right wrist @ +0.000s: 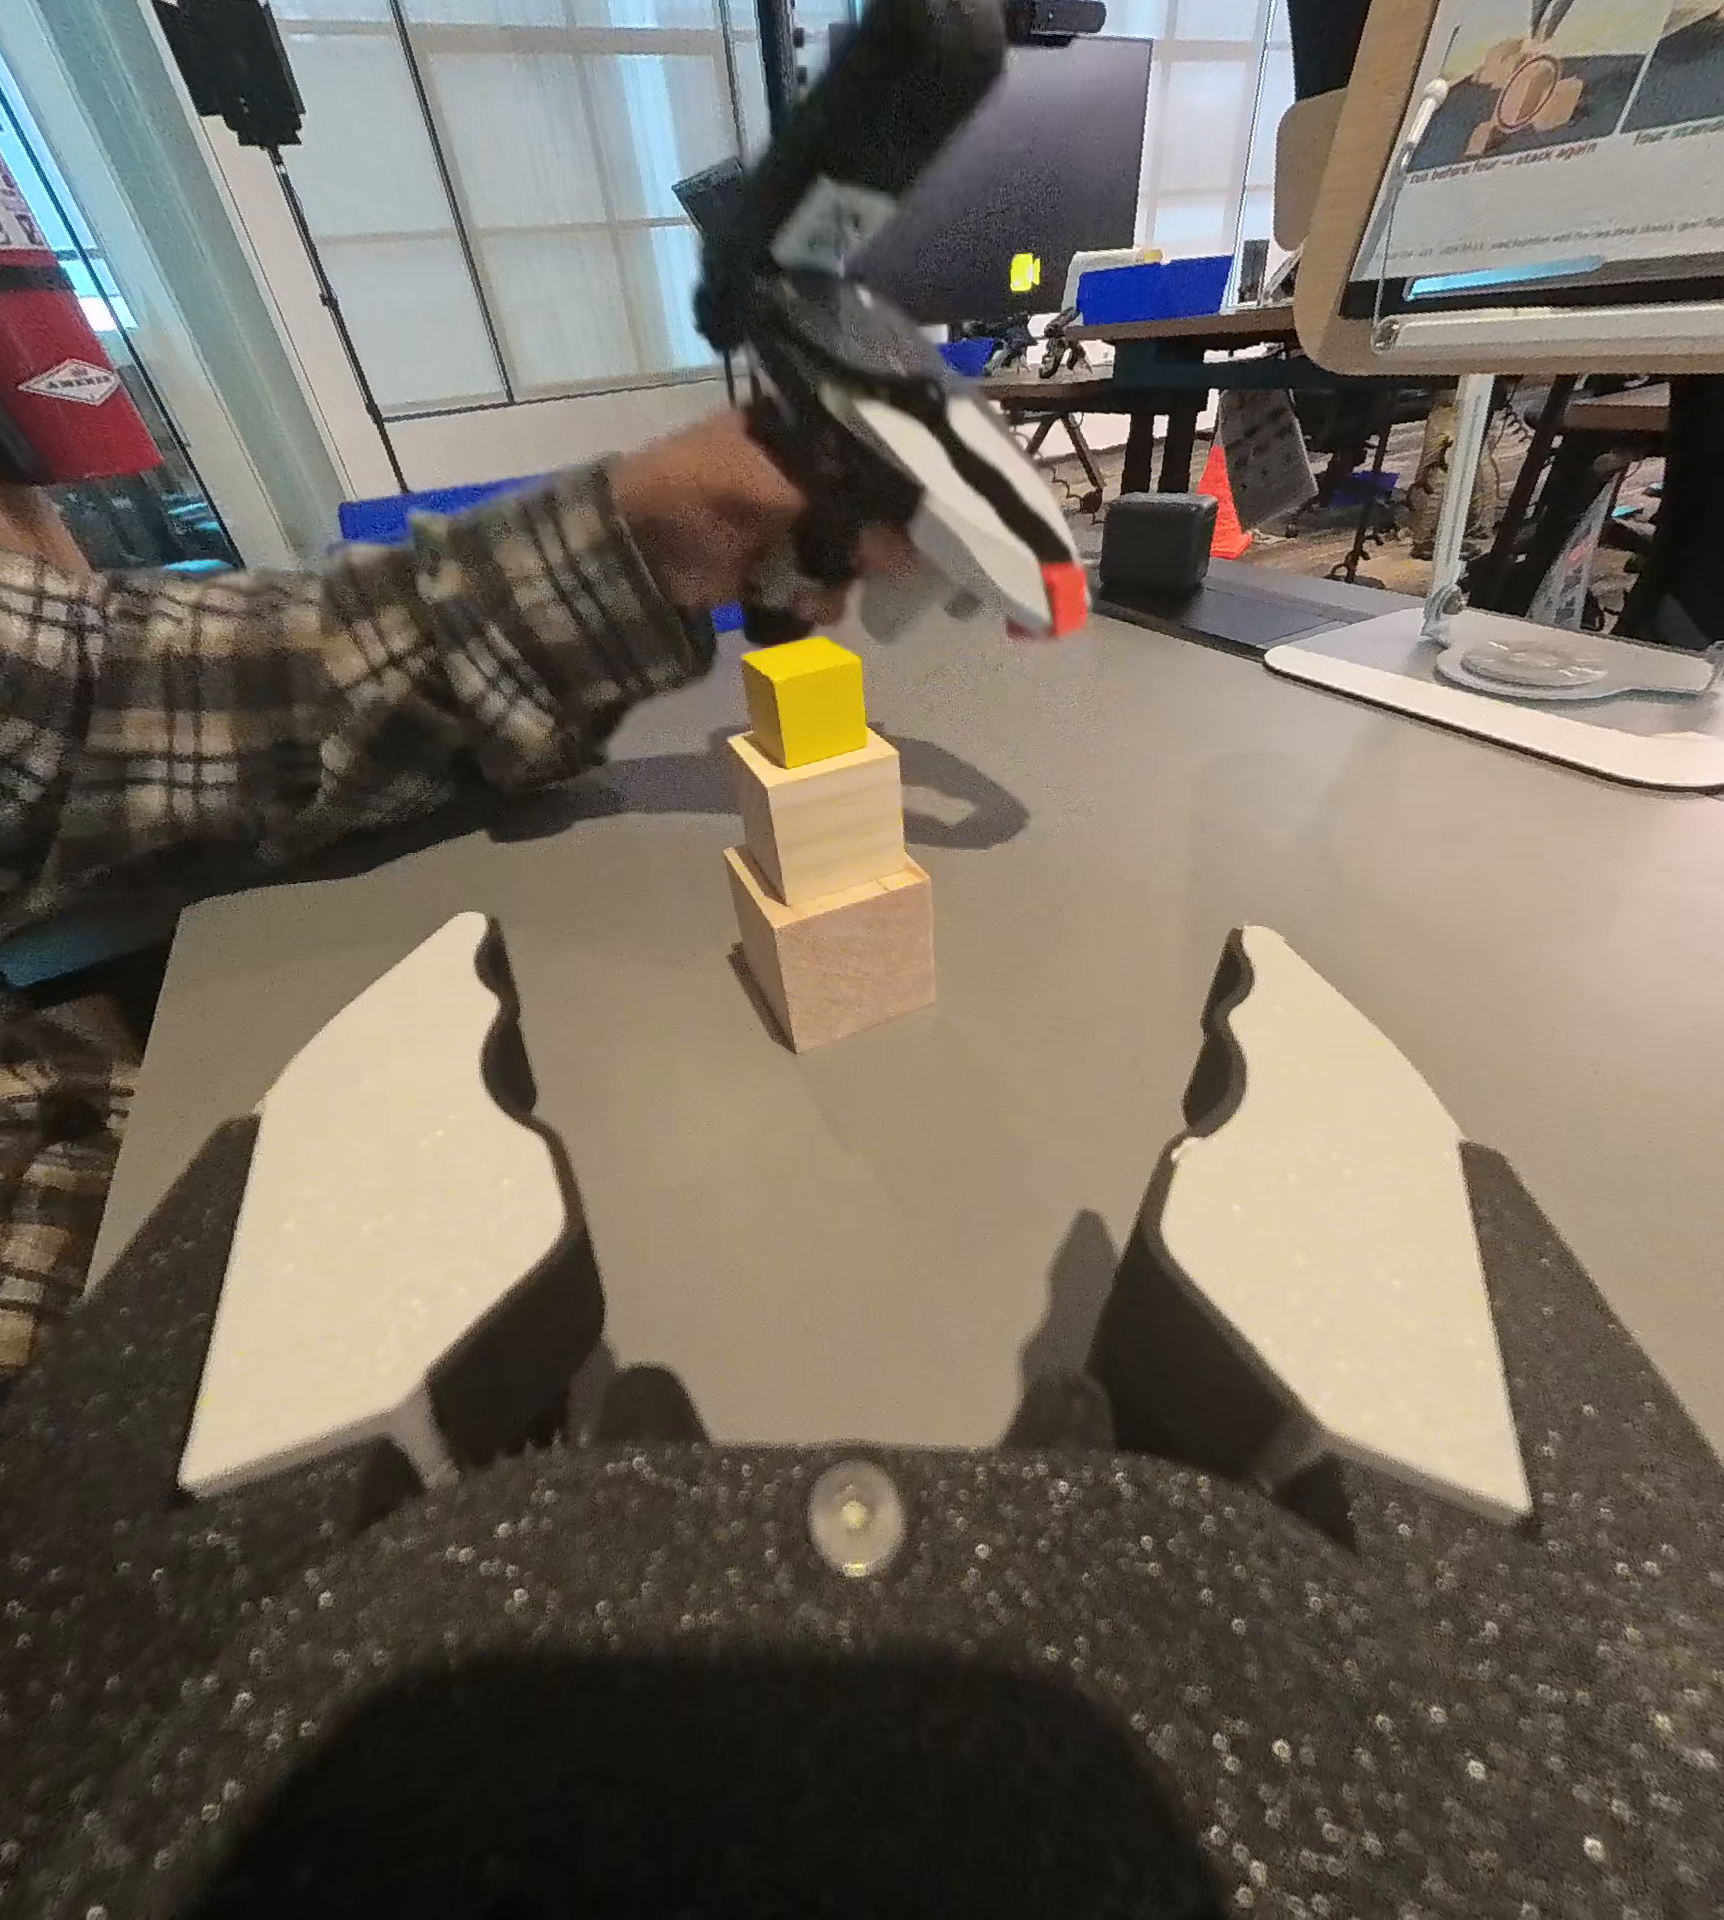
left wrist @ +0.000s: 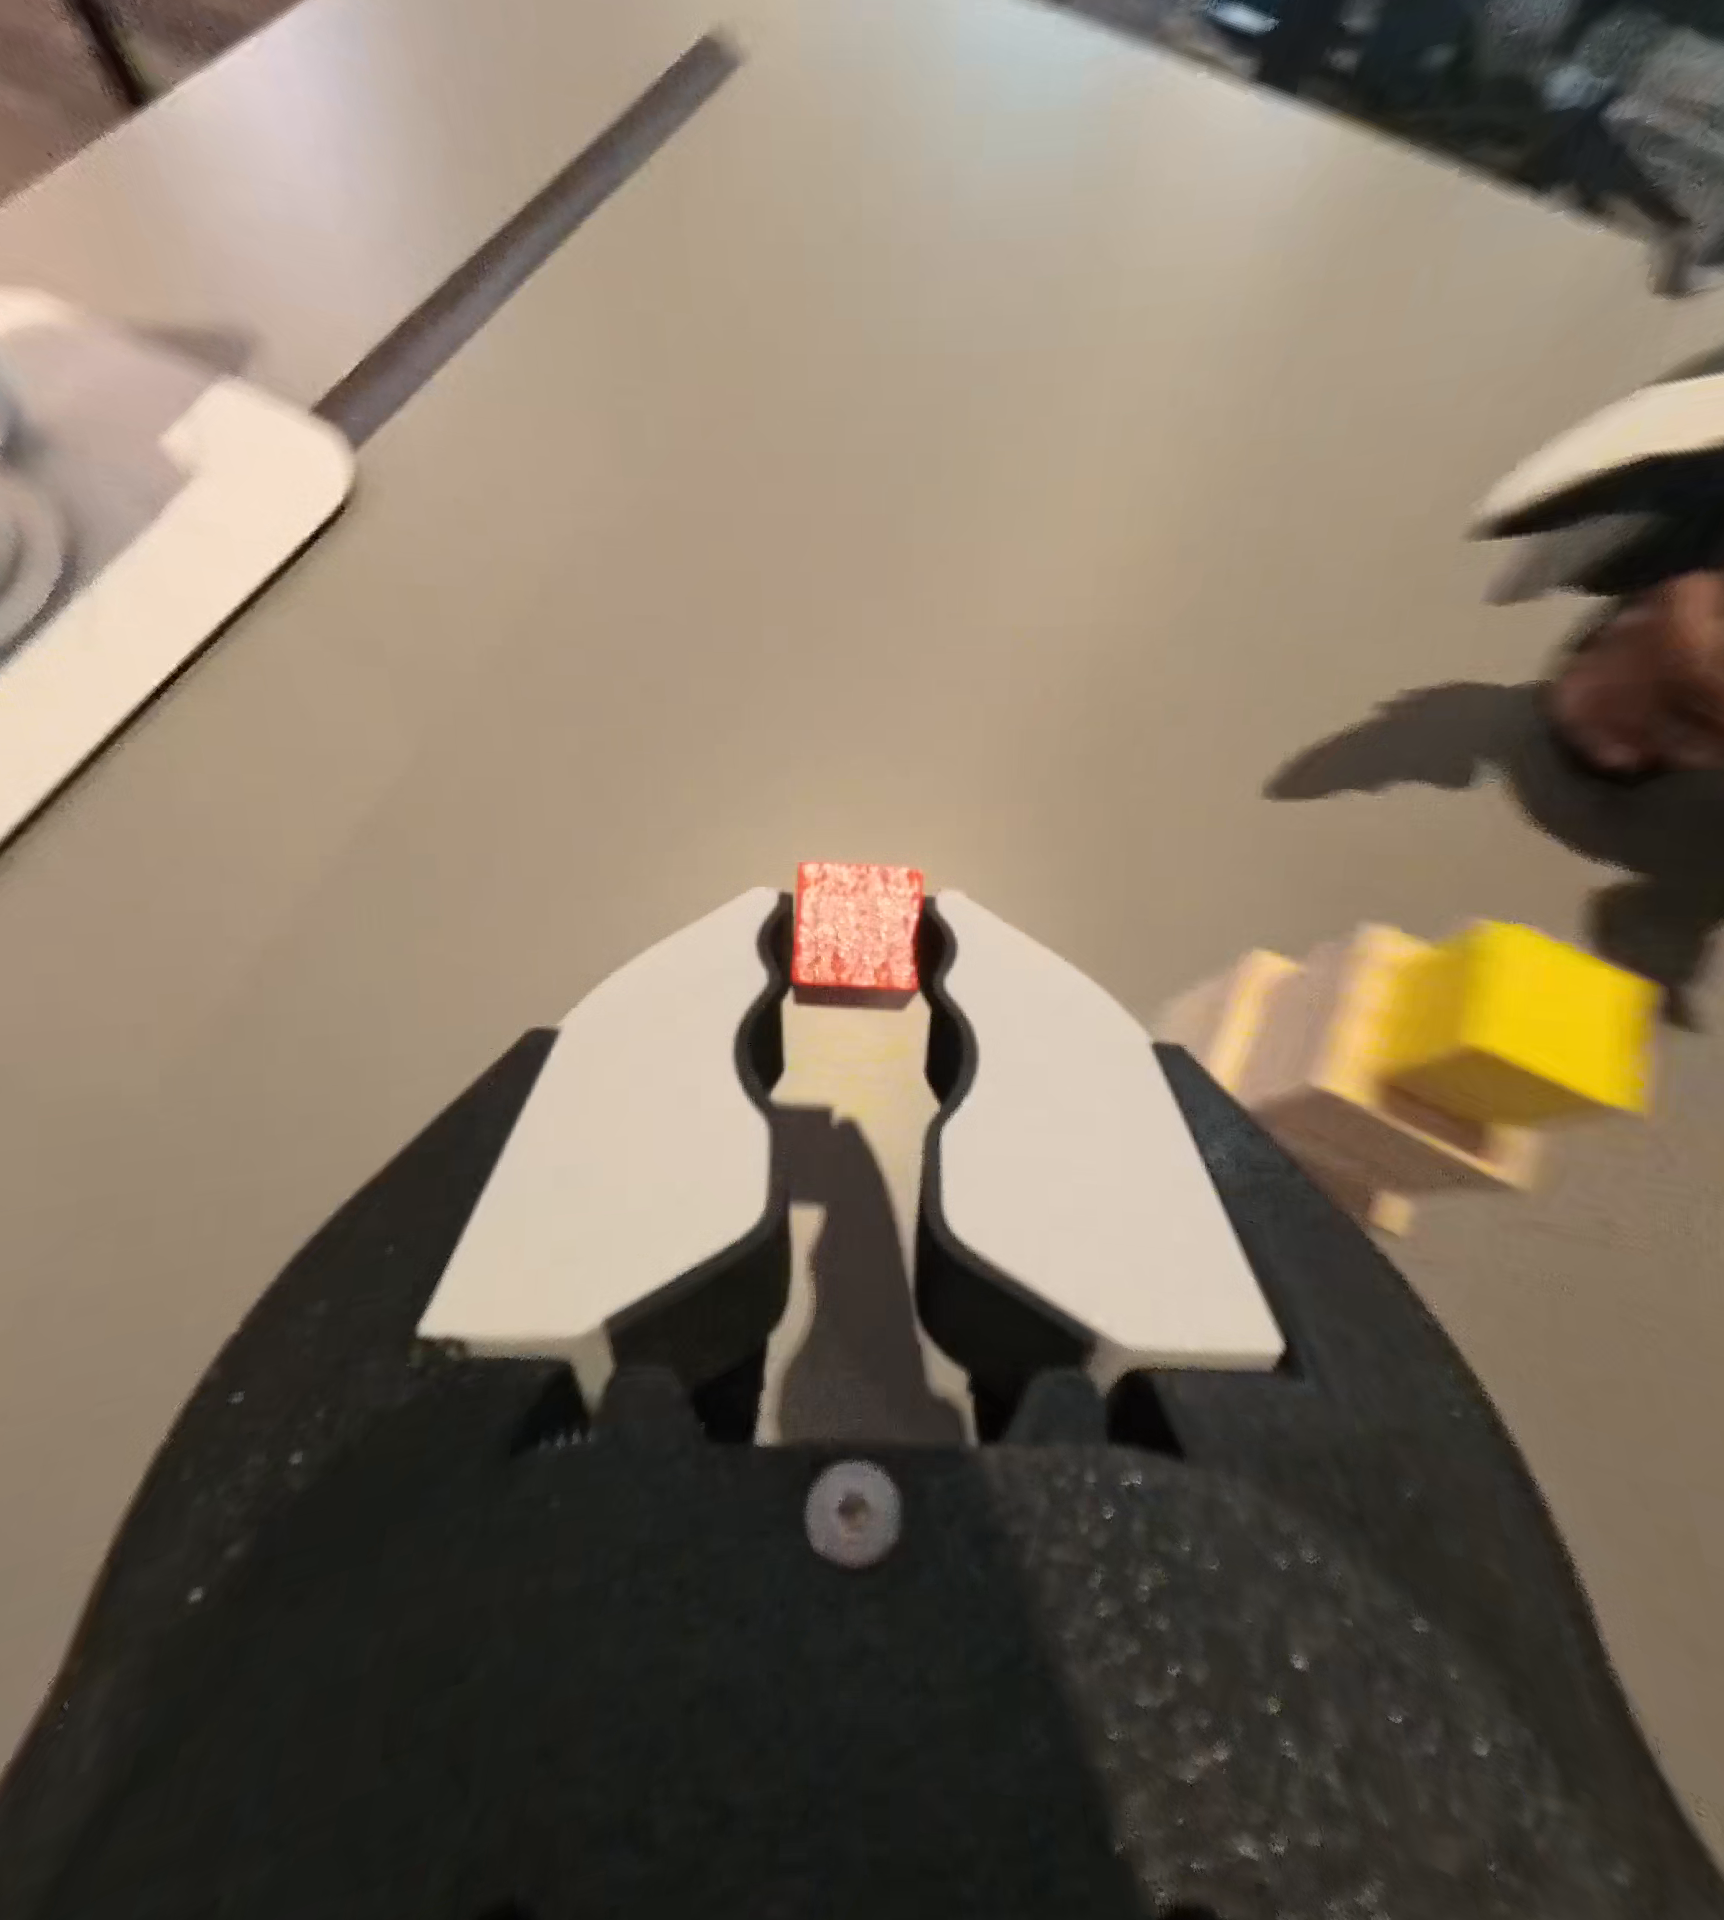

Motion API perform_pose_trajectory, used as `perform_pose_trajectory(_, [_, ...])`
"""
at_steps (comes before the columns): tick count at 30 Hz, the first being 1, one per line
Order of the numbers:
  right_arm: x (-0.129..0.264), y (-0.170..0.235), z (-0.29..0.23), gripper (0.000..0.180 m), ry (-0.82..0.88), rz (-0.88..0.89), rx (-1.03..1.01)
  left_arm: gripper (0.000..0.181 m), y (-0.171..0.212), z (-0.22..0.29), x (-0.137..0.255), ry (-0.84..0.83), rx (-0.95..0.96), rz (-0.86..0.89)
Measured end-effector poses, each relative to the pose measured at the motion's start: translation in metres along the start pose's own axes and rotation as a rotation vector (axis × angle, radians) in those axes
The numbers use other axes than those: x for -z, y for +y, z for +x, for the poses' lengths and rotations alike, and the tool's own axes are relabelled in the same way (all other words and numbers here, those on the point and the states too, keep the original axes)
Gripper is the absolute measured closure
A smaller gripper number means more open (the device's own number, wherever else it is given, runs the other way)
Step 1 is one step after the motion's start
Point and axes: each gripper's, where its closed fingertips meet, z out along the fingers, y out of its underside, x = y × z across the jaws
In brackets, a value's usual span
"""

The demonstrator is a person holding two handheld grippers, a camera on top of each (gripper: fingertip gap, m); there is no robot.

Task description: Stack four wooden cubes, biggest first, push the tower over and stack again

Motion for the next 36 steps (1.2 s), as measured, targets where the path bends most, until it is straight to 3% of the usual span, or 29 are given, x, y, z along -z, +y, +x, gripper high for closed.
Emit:
perform_pose_trajectory(1, [0.0, 0.0, 0.0, 0.057, -0.001, 0.001, 0.0, 0.158, -0.01, 0.016, 0.012, 0.044, -0.042, 0.003])
perform_pose_trajectory(5, [-0.002, 0.0, -0.001, 0.057, -0.005, -0.006, 0.003, 0.158, -0.028, 0.082, 0.047, 0.168, -0.216, -0.04])
perform_pose_trajectory(10, [-0.004, 0.0, -0.003, 0.057, -0.01, -0.006, 0.006, 0.158, -0.022, 0.122, 0.044, 0.208, -0.327, -0.105])
perform_pose_trajectory(17, [-0.002, -0.002, -0.005, 0.058, -0.012, -0.004, 0.011, 0.158, -0.009, 0.121, 0.023, 0.247, -0.315, -0.159])
perform_pose_trajectory(36, [-0.003, -0.001, -0.003, 0.058, -0.014, -0.007, 0.005, 0.158, 0.002, 0.116, 0.014, 0.254, -0.298, -0.188])
